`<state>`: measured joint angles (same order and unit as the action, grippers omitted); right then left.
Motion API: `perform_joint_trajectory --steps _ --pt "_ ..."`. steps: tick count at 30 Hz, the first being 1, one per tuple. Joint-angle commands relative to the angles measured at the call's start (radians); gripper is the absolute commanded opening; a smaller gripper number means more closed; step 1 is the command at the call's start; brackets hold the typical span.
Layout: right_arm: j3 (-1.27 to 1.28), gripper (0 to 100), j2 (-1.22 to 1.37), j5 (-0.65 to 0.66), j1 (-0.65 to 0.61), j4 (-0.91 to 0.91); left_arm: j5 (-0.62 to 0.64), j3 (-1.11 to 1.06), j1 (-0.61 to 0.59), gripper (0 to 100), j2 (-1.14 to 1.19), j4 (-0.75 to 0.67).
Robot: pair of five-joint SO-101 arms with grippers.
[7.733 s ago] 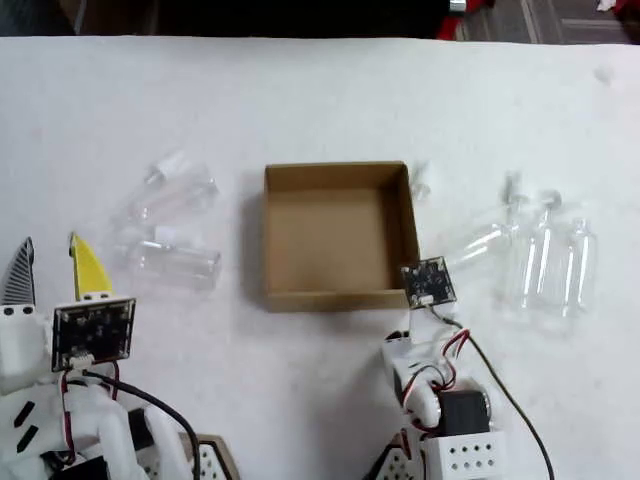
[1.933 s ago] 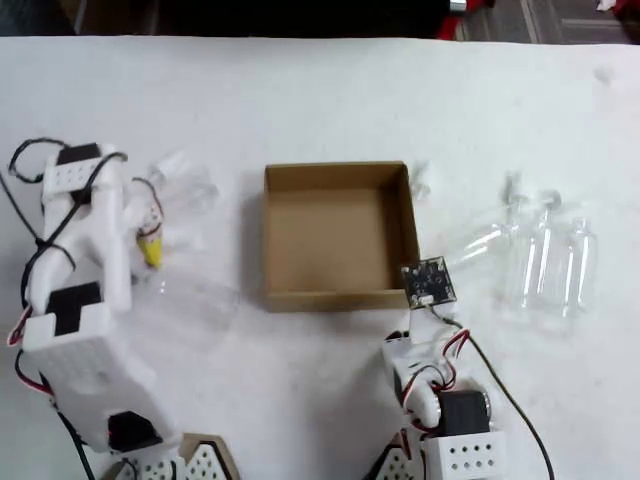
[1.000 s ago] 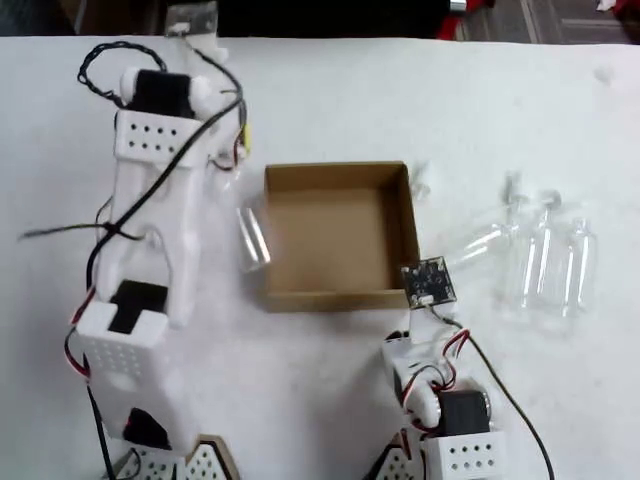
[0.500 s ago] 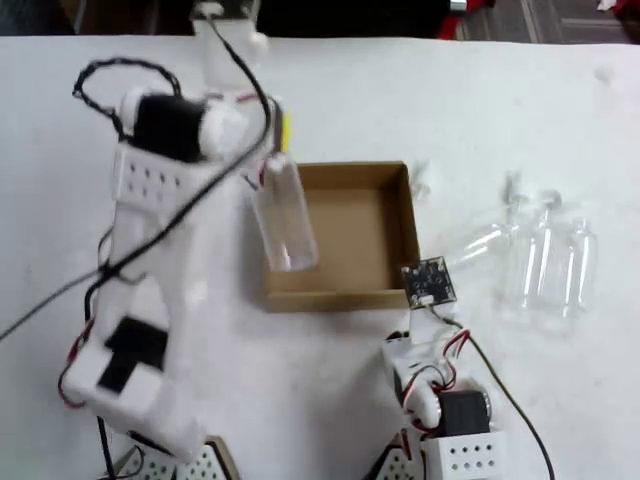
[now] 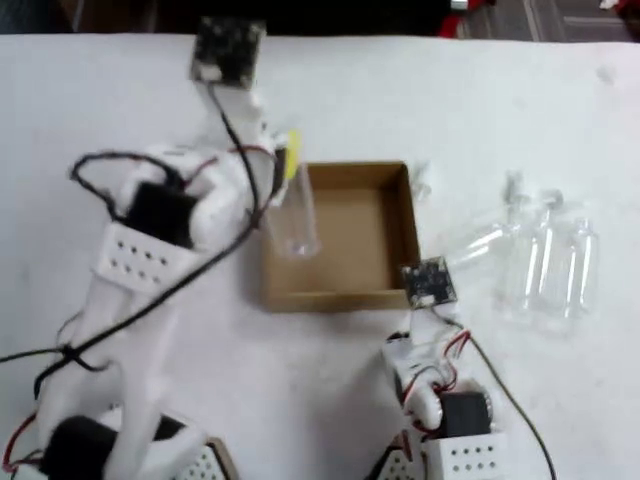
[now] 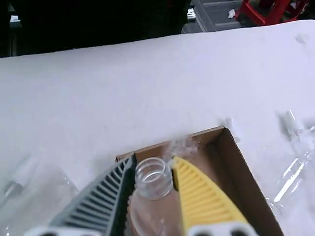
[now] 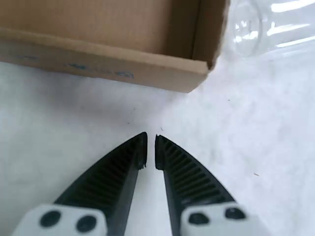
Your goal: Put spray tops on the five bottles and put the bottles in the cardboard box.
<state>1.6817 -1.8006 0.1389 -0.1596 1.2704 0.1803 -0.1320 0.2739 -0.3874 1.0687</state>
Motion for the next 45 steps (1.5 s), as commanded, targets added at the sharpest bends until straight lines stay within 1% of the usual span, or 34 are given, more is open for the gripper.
perform_joint_trajectory --steps 1,6,7,10,12,14,16,19,23,25,32,37,42,45 --pt "0.009 1.7 -0.005 0.009 0.005 0.002 -0.008 -0.189 -0.019 2 -0.087 -0.338" --pt "0.009 1.7 -0.005 0.009 0.005 0.002 -0.029 -0.321 0.005 2 -0.081 -0.608" --pt "0.009 1.7 -0.005 0.009 0.005 0.002 -0.066 -0.344 0.013 2 -0.067 -0.664" --pt "0.009 1.7 -0.005 0.009 0.005 0.002 -0.236 -0.402 0.045 2 0.019 -0.858" --pt "0.009 1.7 -0.005 0.009 0.005 0.002 -0.311 -0.423 0.061 2 0.113 -1.003" --pt "0.009 1.7 -0.005 0.009 0.007 0.002 -0.322 -0.425 0.067 2 0.197 -1.122" --pt "0.009 1.7 -0.005 0.009 0.007 0.002 -0.321 -0.425 0.077 2 0.269 -1.198" --pt "0.009 1.7 -0.005 0.009 0.007 0.002 -0.305 -0.428 0.077 2 0.326 -1.231" --pt "0.009 1.7 -0.005 0.009 0.005 0.002 -0.198 -0.446 0.065 2 0.348 -1.284" --pt "0.009 1.7 -0.005 0.009 0.005 0.002 -0.173 -0.479 0.074 2 0.346 -1.32" --pt "0.009 1.7 -0.005 0.009 0.005 0.002 -0.288 -0.589 0.101 2 0.357 -1.511" --pt "0.009 1.7 -0.005 0.009 0.005 0.002 -0.327 -0.615 0.104 2 0.384 -1.54" --pt "0.009 1.7 -0.005 0.009 0.005 0.002 -0.319 -0.586 0.101 2 0.467 -1.545" --pt "0.009 1.7 -0.005 0.009 0.005 0.002 -0.318 -0.594 0.104 2 0.492 -1.628"
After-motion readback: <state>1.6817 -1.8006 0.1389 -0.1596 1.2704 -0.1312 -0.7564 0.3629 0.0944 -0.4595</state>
